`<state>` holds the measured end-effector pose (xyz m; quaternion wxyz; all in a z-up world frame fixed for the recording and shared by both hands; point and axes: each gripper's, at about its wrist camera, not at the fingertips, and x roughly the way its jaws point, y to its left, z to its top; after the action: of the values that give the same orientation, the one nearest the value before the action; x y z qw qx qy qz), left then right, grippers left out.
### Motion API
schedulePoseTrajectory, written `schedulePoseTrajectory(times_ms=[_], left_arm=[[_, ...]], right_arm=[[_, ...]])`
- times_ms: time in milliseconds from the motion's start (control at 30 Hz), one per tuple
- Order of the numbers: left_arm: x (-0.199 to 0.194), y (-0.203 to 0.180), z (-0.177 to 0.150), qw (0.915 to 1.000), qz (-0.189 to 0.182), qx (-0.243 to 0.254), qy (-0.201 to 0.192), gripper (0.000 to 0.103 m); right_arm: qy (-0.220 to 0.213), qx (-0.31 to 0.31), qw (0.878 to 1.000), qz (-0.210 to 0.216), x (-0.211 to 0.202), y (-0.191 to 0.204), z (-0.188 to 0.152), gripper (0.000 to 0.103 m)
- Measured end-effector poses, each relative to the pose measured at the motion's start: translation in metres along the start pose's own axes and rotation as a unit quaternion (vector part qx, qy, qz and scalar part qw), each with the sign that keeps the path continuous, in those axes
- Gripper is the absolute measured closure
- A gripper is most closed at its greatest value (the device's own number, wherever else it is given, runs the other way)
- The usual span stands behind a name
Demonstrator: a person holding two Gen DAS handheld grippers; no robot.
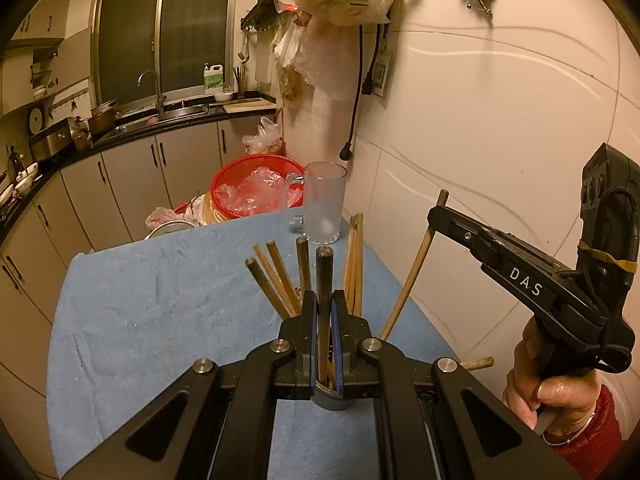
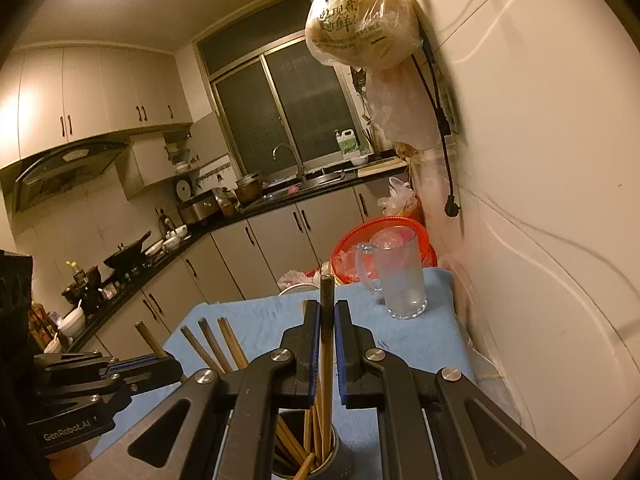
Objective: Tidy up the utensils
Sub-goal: 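Lower the left gripper's chopstick into the cup while the right lowers its chopstick there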
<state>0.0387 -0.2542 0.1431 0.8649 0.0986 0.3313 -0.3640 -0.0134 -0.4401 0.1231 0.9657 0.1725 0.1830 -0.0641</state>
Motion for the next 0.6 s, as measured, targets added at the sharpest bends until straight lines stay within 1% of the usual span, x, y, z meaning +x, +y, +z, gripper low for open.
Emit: schedulePoseTrajectory(times_ms=[200, 500, 600], left_arm=[[0.006, 0.002, -0.008, 1.0000, 0.000, -0.001, 0.006, 0.096], [0.016, -0.002, -0.015, 0.9999, 0.003, 0.003, 0.014, 0.095], [0.016, -0.003, -0.015, 0.9999, 0.008, 0.004, 0.010, 0.095]], right_arm=[[0.017, -0.014, 1.000, 0.001, 0.007, 0.002, -0.008, 0.096], [0.031, -0.025, 0.999, 0.001, 0.013, 0.007, -0.015, 0.095], [0.034, -0.029, 0.999, 0.001, 0.015, 0.009, -0.017, 0.095]])
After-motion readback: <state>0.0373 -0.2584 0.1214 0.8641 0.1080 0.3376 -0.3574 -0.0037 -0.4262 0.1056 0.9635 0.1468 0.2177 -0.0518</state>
